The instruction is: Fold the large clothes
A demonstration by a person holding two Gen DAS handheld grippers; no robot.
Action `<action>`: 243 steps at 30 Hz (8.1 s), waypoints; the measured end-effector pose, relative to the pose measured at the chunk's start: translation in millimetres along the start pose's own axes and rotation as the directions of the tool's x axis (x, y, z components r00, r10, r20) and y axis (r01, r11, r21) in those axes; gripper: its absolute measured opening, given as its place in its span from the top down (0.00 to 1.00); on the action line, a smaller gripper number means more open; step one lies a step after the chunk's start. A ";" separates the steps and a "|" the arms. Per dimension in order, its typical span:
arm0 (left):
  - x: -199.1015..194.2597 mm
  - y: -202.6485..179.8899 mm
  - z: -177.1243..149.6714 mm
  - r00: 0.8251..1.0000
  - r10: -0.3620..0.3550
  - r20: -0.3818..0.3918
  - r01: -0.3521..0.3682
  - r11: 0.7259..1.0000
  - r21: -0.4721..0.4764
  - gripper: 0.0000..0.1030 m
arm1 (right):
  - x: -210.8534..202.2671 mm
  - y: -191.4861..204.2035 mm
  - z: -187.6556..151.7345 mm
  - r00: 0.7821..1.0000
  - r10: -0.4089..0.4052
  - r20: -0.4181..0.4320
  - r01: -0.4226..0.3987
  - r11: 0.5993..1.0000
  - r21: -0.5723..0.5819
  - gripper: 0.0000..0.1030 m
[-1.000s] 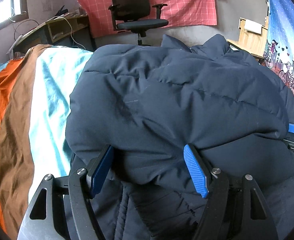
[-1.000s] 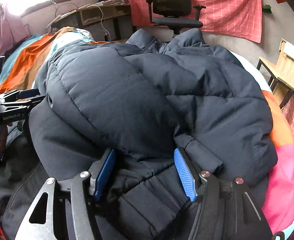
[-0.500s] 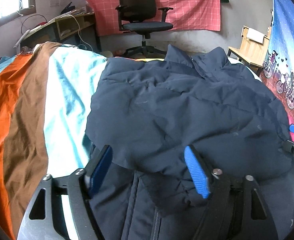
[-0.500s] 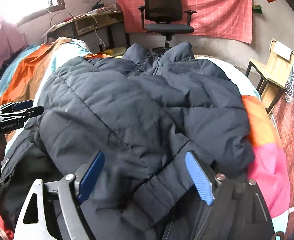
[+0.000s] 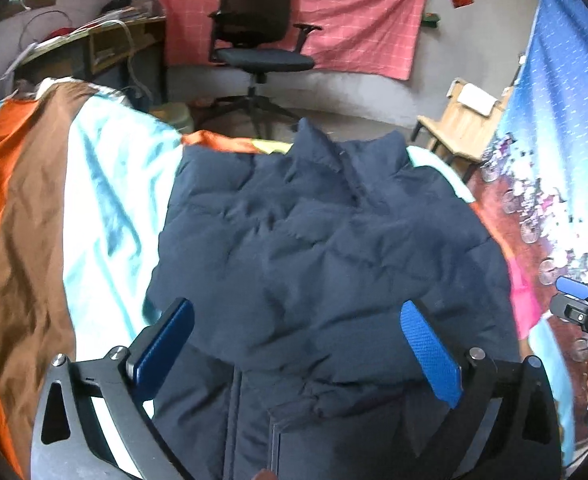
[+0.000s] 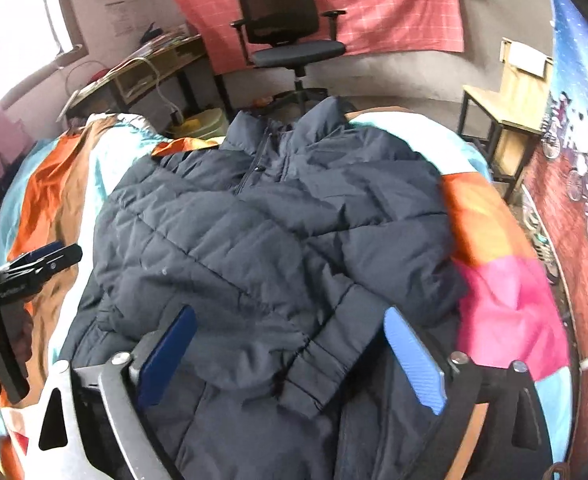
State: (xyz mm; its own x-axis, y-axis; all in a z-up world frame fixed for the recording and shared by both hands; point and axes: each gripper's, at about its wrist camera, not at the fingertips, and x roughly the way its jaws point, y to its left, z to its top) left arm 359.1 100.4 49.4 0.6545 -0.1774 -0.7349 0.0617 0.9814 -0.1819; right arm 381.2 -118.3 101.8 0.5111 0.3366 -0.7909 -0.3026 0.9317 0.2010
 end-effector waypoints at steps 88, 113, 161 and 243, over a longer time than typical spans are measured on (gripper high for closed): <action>51.8 -9.6 22.9 0.989 -0.131 0.074 0.133 0.991 -0.024 0.97 | 61.8 -26.4 35.2 0.971 0.102 0.216 -0.069 0.985 -0.155 0.88; 92.7 -1.7 8.7 0.992 -0.110 0.068 0.106 0.992 0.064 0.97 | 37.3 -35.3 69.6 0.942 0.191 0.278 -0.175 0.981 -0.082 0.64; 160.2 -30.3 70.8 0.977 -0.052 0.208 -0.012 0.955 0.296 0.78 | 144.7 -45.6 99.0 0.971 0.117 0.209 -0.090 0.987 -0.135 0.64; 45.8 -10.9 34.2 0.991 -0.130 0.037 0.130 0.991 0.015 0.18 | 47.5 -26.4 35.4 0.986 -0.043 0.161 0.039 0.999 0.026 0.04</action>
State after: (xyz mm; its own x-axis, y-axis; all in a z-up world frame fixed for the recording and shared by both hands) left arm 414.3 84.2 40.1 0.6680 -0.3009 -0.6806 0.1572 0.9510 -0.2662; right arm 442.0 -122.1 79.4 0.6465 0.3142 -0.6952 -0.2618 0.9473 0.1847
